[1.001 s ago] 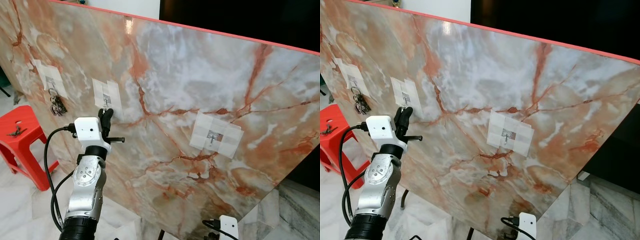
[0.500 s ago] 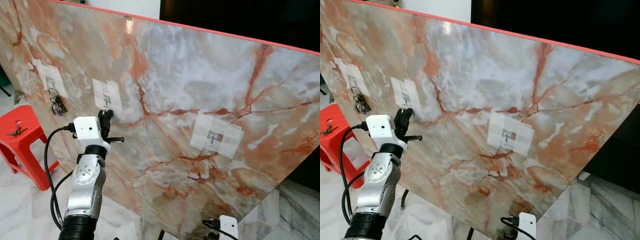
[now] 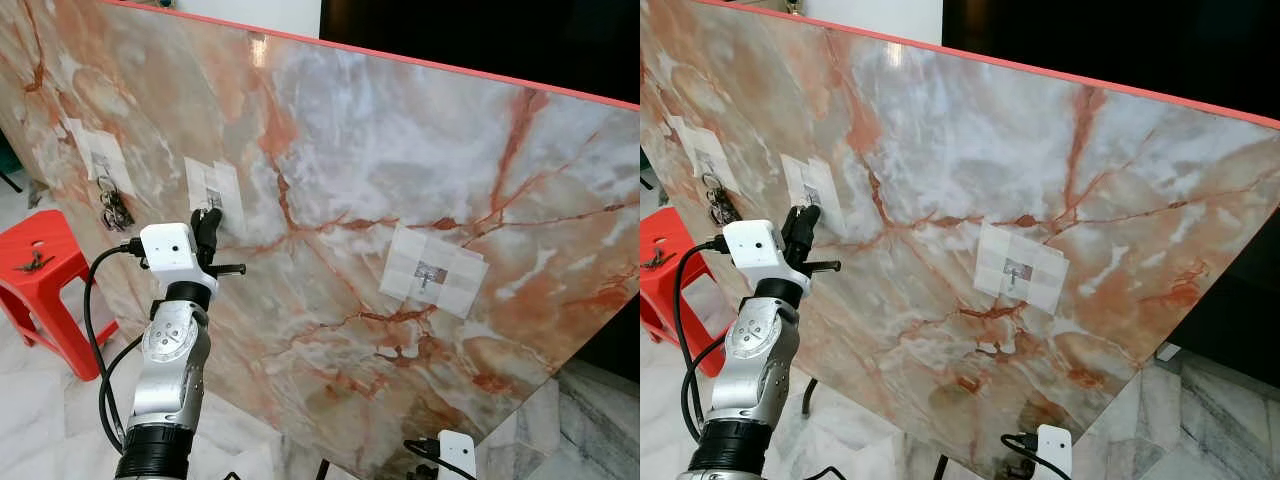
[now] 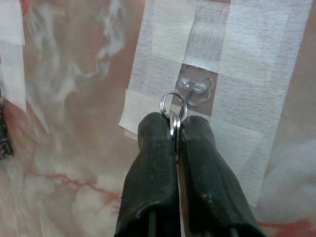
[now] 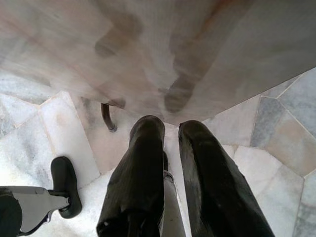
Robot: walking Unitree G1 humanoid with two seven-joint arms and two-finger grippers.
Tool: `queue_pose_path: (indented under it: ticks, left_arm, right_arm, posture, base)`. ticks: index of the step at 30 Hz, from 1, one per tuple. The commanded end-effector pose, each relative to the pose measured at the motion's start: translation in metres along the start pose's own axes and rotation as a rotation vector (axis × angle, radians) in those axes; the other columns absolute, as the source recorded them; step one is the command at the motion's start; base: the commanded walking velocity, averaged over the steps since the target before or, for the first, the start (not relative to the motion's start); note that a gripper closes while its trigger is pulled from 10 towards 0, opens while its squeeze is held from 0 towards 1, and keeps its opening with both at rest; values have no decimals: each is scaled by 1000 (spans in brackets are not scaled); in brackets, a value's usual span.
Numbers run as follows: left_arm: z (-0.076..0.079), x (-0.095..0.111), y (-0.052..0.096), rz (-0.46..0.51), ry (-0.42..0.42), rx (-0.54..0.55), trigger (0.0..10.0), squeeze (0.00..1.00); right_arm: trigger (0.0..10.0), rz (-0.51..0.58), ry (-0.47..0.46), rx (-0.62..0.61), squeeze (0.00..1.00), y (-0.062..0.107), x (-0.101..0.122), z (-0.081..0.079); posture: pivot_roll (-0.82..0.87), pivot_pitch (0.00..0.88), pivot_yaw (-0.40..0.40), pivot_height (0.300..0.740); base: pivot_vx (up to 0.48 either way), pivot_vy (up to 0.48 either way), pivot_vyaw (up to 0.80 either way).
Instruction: Hang keys on a hook
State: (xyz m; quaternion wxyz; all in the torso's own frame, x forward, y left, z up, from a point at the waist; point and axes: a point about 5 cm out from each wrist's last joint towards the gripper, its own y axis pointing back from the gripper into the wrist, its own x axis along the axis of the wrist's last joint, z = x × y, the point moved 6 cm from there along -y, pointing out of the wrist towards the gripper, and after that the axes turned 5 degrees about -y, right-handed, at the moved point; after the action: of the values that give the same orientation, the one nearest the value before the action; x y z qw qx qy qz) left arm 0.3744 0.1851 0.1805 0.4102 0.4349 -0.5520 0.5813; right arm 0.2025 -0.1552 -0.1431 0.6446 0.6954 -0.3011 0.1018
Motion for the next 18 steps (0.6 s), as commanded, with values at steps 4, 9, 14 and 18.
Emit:
queue_pose_path:
  ticks: [4,9,14,18]
  left_arm:
    - [-1,2,-2,-2,39,16,10000,0]
    - [-2,-2,-2,-23,65,22,10000,0]
    - [0,-6,-2,-43,78,10,10000,0]
    - [2,-9,-1,-57,88,3,10000,0]
  right_arm:
    - [10000,-3,4,-4,0,0,1,0]
    - [10000,-3,4,-4,0,0,1,0]
    - [10000,-3,5,-3,0,0,1,1]
    - [10000,-4,6,-4,0,0,1,1]
  posture:
    - [68,0,-88,740]
    - [69,0,-89,740]
    - [67,0,-89,740]
    - [67,0,-90,740]
  base:
    - [0,0,0]
    - [0,0,0]
    - [0,0,0]
    - [0,0,0]
